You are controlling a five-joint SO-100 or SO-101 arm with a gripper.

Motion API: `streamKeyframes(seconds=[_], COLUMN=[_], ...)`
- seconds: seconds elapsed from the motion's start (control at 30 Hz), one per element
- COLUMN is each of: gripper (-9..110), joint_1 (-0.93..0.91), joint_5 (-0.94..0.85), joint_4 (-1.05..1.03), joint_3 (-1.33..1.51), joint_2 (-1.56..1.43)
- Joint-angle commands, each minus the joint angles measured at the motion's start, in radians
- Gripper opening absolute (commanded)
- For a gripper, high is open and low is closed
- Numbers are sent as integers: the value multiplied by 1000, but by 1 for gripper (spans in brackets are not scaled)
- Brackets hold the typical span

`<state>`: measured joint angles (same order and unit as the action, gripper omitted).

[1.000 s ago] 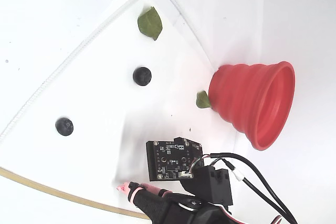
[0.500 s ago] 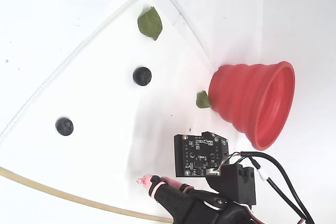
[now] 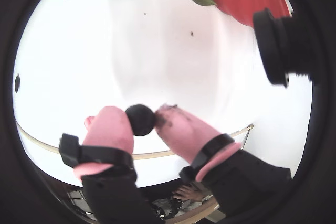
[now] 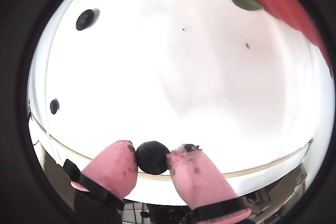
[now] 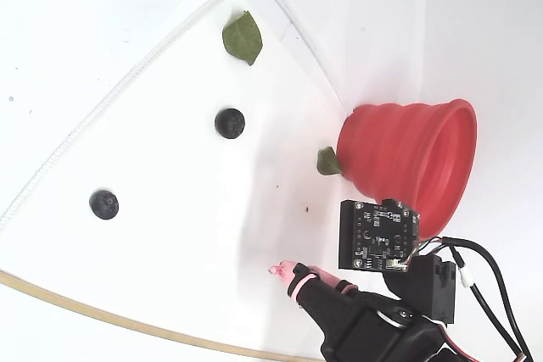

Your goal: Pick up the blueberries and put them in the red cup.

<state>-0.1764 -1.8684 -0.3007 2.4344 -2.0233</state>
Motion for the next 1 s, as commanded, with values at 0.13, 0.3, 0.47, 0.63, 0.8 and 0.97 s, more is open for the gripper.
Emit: streamKeyframes(seconds=[0.13, 0.3, 0.47, 0.63, 0.8, 0.97], gripper=[11, 11, 11, 11, 11, 11], joint_1=[-25, -35, -41, -55, -66, -77], joint_5=[-9, -2, 0, 0, -6, -8], joint_4=[-3, -3, -2, 17, 32, 44], joint_3=[-87, -112, -135, -166, -210, -258], joint_2=[-146, -175, -196, -196, -179, -163])
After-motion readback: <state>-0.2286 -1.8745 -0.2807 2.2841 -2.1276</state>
